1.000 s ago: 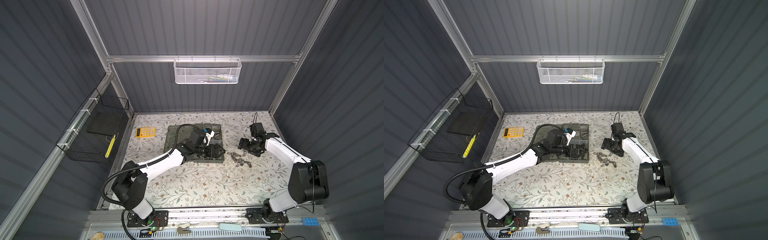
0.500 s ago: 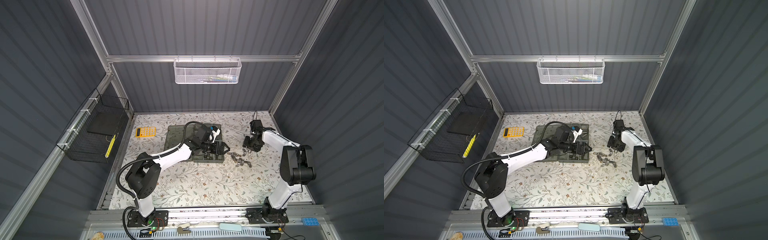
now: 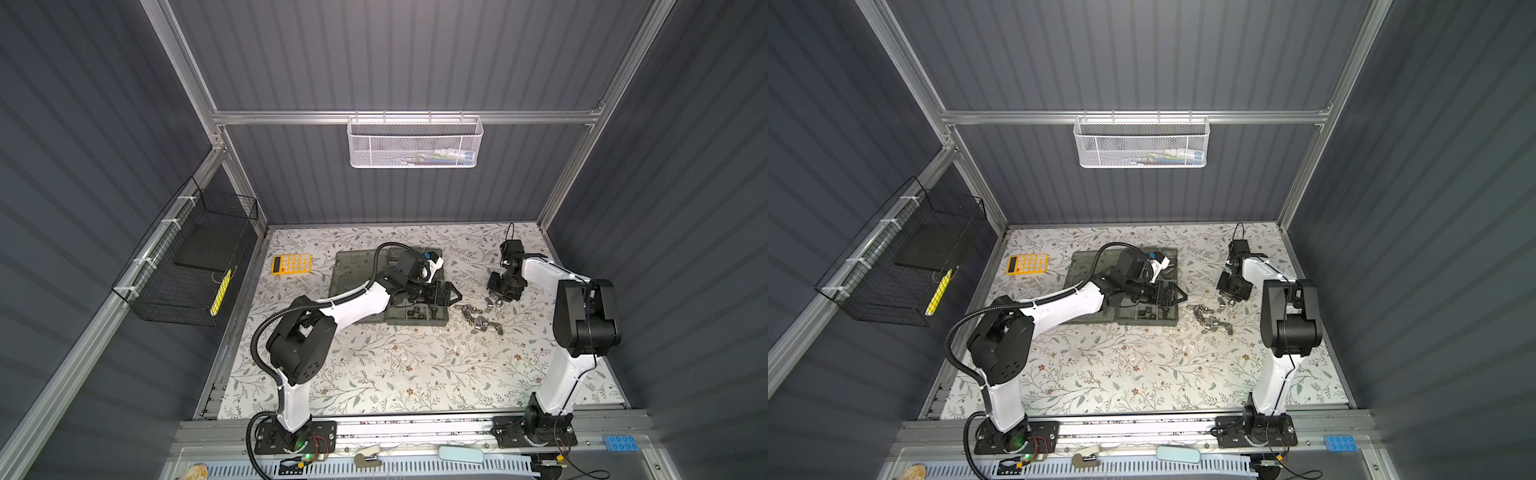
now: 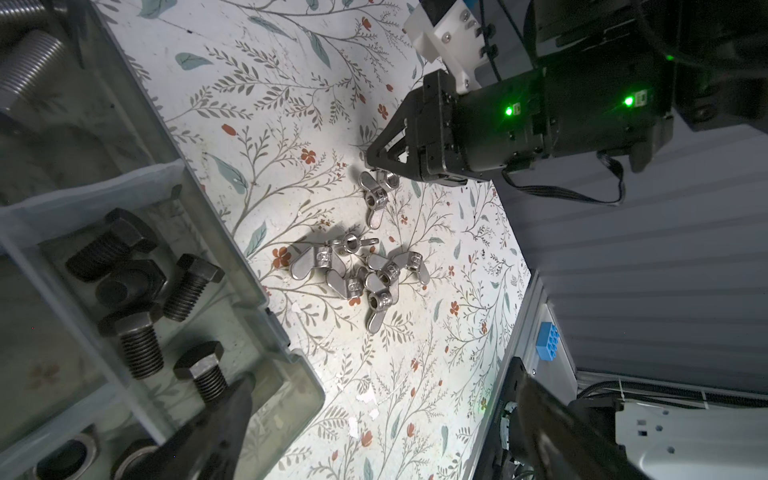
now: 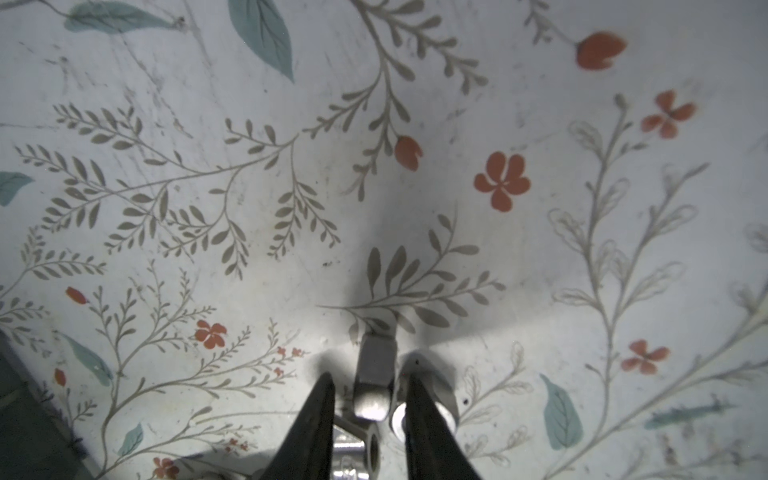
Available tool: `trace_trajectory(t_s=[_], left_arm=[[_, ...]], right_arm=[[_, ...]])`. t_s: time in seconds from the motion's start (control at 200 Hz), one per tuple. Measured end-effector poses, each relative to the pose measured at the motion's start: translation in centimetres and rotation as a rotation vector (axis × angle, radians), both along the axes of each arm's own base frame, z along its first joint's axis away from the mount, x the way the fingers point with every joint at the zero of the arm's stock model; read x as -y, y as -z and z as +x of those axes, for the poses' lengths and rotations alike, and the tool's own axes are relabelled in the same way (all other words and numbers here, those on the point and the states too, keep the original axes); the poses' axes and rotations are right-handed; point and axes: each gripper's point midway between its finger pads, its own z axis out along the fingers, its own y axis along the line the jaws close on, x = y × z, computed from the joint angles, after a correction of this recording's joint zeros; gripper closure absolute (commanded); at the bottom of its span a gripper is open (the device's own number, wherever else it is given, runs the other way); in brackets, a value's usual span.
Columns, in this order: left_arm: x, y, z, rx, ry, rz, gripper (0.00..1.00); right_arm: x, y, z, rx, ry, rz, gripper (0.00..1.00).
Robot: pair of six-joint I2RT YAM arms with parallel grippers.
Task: Sort the screws and nuts into containers
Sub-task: 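Lower the right gripper and grasp a silver hex nut in the pile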
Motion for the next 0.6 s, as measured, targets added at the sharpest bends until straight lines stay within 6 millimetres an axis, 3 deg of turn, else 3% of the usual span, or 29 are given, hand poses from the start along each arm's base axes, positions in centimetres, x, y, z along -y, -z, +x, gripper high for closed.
trace_trajectory(t_s=[0.405, 0.6], left_arm=[[0.7, -1.0, 0.9, 0.015, 0.005, -0.028, 0.0], [0.4, -1.1, 1.1, 0.017, -0.002, -0.028, 0.0]], right_arm=[[0.1, 0.3, 0.1, -0.002, -0.002, 0.003, 0.89], [-0.3, -0.4, 0.2, 0.018, -0.005, 0.03, 0.93]])
